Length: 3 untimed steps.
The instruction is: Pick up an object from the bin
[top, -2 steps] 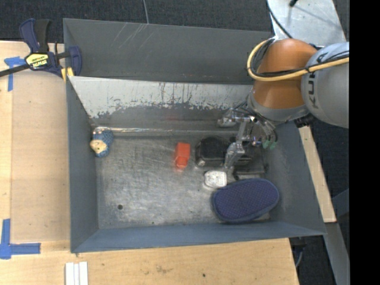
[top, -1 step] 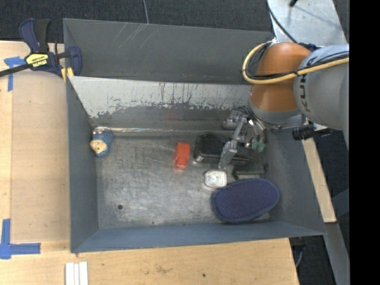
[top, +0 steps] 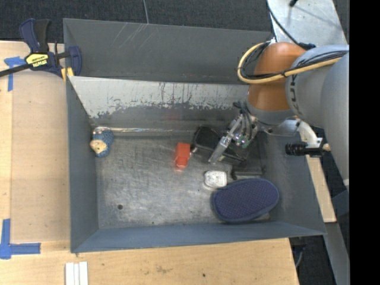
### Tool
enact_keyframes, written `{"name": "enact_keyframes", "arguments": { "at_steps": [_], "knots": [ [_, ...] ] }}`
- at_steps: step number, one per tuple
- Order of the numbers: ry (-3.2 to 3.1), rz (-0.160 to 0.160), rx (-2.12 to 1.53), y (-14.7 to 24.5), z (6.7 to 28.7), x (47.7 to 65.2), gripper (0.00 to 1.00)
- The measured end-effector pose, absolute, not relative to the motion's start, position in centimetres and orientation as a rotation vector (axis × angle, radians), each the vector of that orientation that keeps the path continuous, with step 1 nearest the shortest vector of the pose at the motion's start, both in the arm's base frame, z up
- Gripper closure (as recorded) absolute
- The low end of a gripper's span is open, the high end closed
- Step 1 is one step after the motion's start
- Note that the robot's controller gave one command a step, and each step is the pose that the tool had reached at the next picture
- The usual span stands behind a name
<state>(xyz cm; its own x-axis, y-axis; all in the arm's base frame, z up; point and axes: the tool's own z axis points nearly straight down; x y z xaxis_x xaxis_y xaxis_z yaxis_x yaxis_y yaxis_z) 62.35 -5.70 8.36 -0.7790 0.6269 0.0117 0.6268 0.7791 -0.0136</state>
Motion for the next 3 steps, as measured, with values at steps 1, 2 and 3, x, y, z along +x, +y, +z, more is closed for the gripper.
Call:
{"name": "enact_keyframes", "arguments": {
  "at_steps": [1, 2, 3],
  "knots": [
    [-2.948, 0.01, -1.034, -5.5, 8.4, 62.4, 1.0],
    [-2.951, 0.01, -1.032, -5.7, 10.1, 61.9, 1.0],
    [-2.964, 0.002, -1.036, -5.7, 14.5, 61.8, 1.0]
  ]
}}
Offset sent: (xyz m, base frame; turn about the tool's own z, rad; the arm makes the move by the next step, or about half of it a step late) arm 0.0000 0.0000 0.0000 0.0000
